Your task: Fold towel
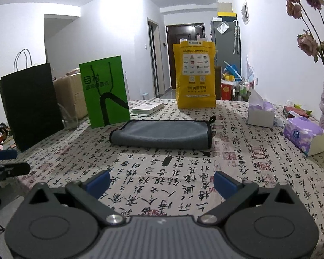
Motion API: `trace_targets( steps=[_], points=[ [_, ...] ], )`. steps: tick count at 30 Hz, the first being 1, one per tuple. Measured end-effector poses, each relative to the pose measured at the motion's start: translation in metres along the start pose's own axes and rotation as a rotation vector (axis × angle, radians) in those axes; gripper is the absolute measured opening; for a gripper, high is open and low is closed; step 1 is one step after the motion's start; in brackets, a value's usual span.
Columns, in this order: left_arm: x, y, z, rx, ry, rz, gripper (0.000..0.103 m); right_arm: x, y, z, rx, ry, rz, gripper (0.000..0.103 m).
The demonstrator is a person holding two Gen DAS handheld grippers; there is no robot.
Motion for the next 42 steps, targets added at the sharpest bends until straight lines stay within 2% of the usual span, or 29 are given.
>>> trace_targets(
  steps=[6,14,18,22,30,34,42],
  points=[
    [0.014,-0.008,-0.021,-0.004,-0.071,0.045,0.103,0.017,0.006,-0.023,0.001,-0.055,0.022,0.102],
    [0.041,-0.026,-0.037,0.017,-0.115,0.100,0.103,0.046,0.018,-0.054,0.000,-0.103,0.000,0.103],
    [0.056,-0.028,-0.046,0.013,-0.143,0.081,0.103,0.064,0.027,-0.063,-0.009,-0.108,-0.014,0.103],
    [0.067,-0.030,-0.053,0.023,-0.156,0.058,0.103,0.080,0.039,-0.074,-0.026,-0.155,-0.048,0.103],
    [0.079,-0.034,-0.061,0.031,-0.170,0.012,0.103,0.097,0.050,-0.093,-0.025,-0.173,-0.040,0.103],
    [0.083,-0.036,-0.063,0.032,-0.167,0.012,0.103,0.100,0.043,-0.100,0.008,-0.171,-0.018,0.103],
    [0.085,-0.041,-0.063,0.054,-0.154,0.026,0.103,0.103,0.042,-0.104,-0.007,-0.150,-0.014,0.103]
  ],
)
Point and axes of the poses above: each gripper's, at about its wrist camera, not at the fingertips, and z roughly the way its jaws point, y to its left, x to its underside, the point moved 3 cm from there along z, roughly the way its jaws point, and after that the axes turned 12 degrees about x, right-handed, at the moved point
